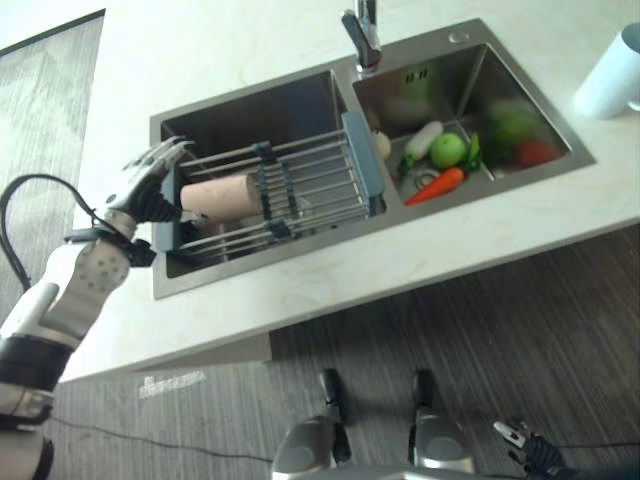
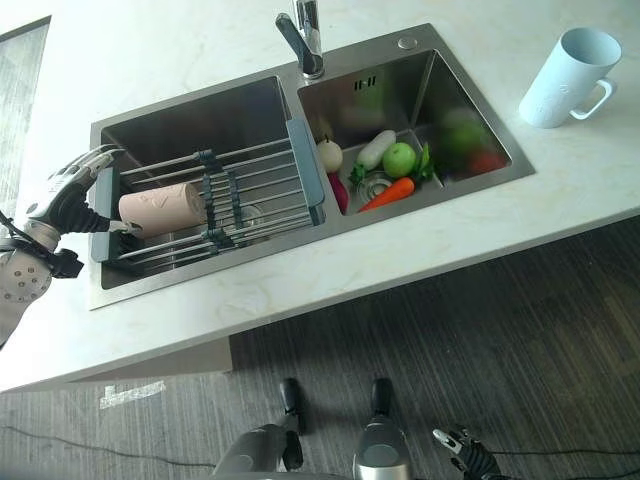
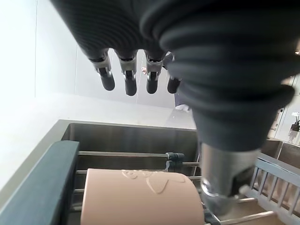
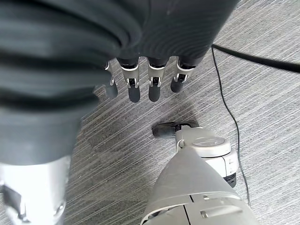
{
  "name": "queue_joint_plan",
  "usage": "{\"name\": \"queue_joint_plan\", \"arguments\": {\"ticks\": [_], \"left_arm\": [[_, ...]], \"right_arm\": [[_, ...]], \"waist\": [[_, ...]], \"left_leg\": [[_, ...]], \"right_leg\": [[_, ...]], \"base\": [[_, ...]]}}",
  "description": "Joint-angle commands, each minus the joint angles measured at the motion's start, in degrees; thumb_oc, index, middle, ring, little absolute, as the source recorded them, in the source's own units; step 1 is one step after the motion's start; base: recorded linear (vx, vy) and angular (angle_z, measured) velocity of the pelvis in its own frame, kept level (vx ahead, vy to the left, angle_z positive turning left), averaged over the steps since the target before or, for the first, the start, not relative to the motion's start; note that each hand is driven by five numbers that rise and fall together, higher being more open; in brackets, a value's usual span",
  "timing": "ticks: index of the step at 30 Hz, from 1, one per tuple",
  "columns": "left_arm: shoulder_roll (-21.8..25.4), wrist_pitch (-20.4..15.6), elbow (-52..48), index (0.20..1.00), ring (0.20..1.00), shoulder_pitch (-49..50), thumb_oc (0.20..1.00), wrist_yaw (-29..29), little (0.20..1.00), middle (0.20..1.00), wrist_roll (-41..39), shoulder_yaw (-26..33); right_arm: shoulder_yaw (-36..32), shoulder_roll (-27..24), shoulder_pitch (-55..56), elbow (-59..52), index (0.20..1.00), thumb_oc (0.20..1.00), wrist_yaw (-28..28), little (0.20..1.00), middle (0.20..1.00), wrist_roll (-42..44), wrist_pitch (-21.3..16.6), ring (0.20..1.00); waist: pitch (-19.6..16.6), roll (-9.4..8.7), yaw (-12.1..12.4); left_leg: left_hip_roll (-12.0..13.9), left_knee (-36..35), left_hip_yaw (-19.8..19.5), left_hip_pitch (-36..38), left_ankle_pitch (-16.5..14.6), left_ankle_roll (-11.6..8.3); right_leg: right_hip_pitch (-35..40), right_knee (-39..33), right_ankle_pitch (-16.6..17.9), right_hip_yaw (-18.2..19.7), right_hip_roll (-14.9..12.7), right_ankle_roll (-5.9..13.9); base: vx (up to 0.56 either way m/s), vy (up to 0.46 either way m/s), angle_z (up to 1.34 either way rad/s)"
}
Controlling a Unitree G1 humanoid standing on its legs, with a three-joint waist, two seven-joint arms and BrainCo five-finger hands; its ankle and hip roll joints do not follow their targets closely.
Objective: Place the dishes in the dishwasher.
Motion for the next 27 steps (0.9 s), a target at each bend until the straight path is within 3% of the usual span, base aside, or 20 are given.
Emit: {"name": "queue_joint_plan", "arguments": {"ticks": [1, 8, 18, 20, 27], "left_arm": [[2.92, 0.12, 4.69, 1.000, 1.000, -7.71, 1.000, 4.19, 1.000, 1.000, 1.49, 0.33], [3.07, 0.66, 5.40, 1.000, 1.000, -11.06, 1.000, 0.26, 1.000, 1.000, 5.84, -3.07], [5.58, 5.01, 5.23, 1.000, 1.000, -14.24, 1.000, -15.46, 1.000, 1.000, 4.53, -7.36], [6.29, 7.43, 5.11, 1.000, 1.000, -13.22, 1.000, -19.60, 1.000, 1.000, 4.65, -7.07], [7.92, 8.68, 6.24, 1.000, 1.000, -10.04, 1.000, -19.16, 1.000, 1.000, 3.67, -4.87]], "right_arm": [[0.29, -2.43, -1.36, -1.23, 1.000, 1.000, -0.52, 1.000, 1.000, 2.52, -0.21, 1.000], [0.45, -2.94, -2.82, -2.57, 1.000, 1.000, -0.56, 1.000, 1.000, 3.79, 0.35, 1.000], [0.47, -4.10, -3.62, -4.89, 1.000, 1.000, -0.76, 1.000, 1.000, 5.04, 1.42, 1.000], [-0.04, -4.32, -3.33, -4.91, 1.000, 1.000, -0.70, 1.000, 1.000, 5.04, 1.68, 1.000], [-0.67, -4.98, -2.99, -5.23, 1.000, 1.000, -0.27, 1.000, 1.000, 4.55, 2.07, 1.000]], "waist": [[-0.39, -0.99, -0.75], [1.74, -1.37, -0.98], [3.06, -0.91, -1.24], [2.85, -0.55, -1.17], [2.35, 0.38, -1.00]], "left_leg": [[0.63, 4.94, -0.61, -1.14, -6.48, -1.86], [0.58, 5.55, -0.84, -3.60, -6.09, -1.93], [0.37, 6.02, -0.51, -4.84, -5.97, -1.87], [0.20, 5.94, -0.43, -4.38, -6.07, -1.86], [-0.05, 5.82, -0.11, -3.53, -6.27, -1.83]], "right_leg": [[-4.82, 6.11, -2.92, -1.16, -4.51, 4.75], [-7.74, 7.40, -2.58, -0.65, -4.60, 4.72], [-9.28, 8.34, -2.34, -0.89, -5.16, 4.85], [-8.61, 7.93, -2.23, -1.32, -5.32, 4.93], [-7.73, 7.51, -2.15, -1.92, -5.79, 5.06]], "base": [[-0.09, -0.002, 0.01], [-0.06, -0.004, 0.01], [-0.02, 0.004, 0.00], [0.00, 0.000, 0.00], [0.00, 0.000, 0.00]]}}
